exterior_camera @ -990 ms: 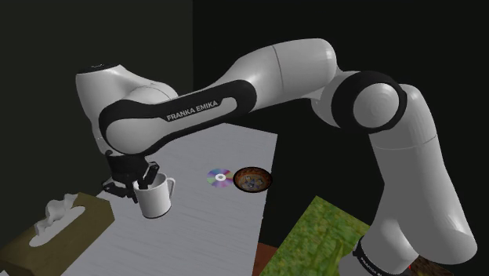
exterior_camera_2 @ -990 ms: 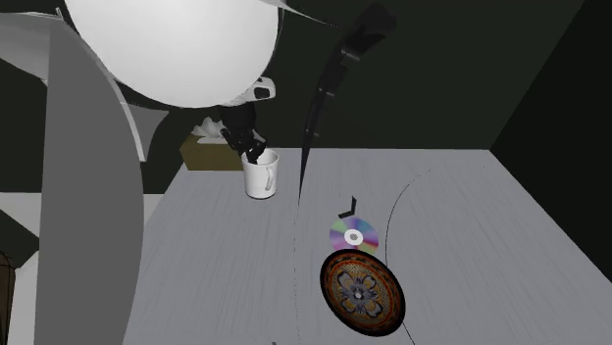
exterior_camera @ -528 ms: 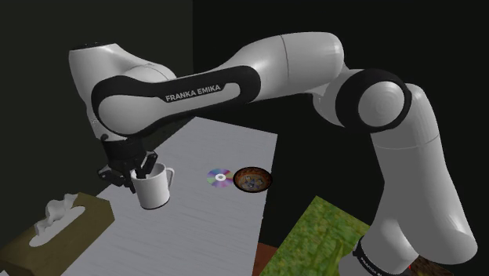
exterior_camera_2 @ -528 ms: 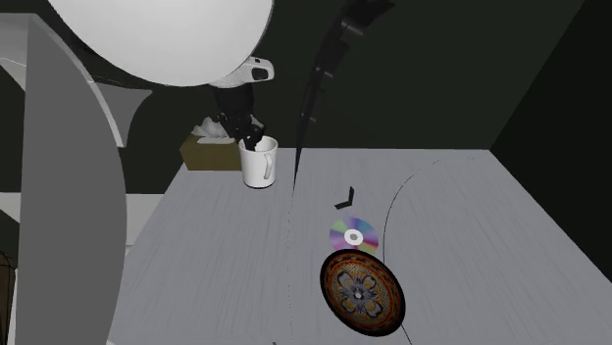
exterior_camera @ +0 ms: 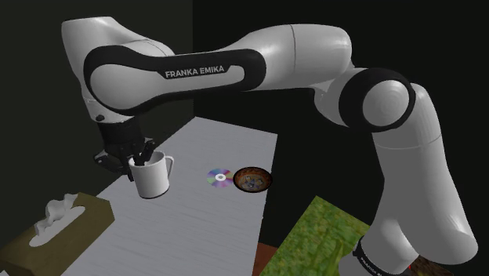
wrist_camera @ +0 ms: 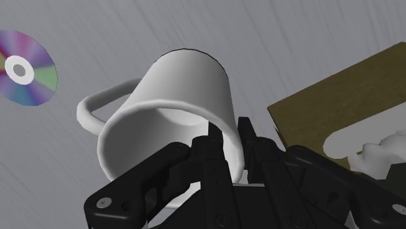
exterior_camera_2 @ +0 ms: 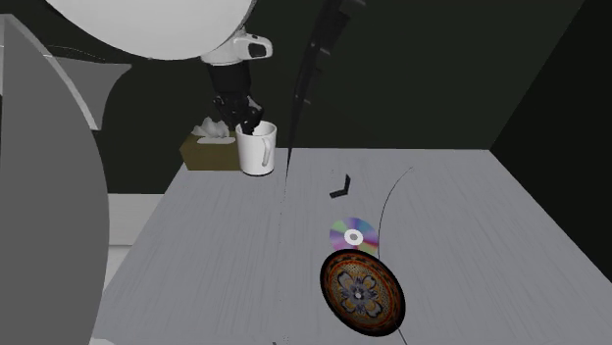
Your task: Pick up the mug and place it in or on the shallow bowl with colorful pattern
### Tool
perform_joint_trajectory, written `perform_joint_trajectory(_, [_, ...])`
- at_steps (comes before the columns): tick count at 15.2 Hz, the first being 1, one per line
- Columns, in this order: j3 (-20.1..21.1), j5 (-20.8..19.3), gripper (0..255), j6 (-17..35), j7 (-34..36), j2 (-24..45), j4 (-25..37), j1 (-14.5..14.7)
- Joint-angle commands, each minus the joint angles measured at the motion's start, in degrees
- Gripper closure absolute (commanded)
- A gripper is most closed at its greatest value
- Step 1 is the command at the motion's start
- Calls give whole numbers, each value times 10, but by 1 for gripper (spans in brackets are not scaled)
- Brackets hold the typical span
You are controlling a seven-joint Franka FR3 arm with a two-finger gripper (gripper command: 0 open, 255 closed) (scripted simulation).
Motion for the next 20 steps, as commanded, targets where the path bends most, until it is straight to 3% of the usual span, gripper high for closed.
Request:
perform_joint_trajectory(1, [0,0,255,-17,-1,1,18,3])
perform_joint_trajectory(3, [1,0,255,-33,-3,2,36,6])
perform_joint_trajectory(10, [7,55,255,55,-59,-175,-218,-90])
perform_joint_trajectory(20, [-33,126,255,107,-188,-373,-446,-169])
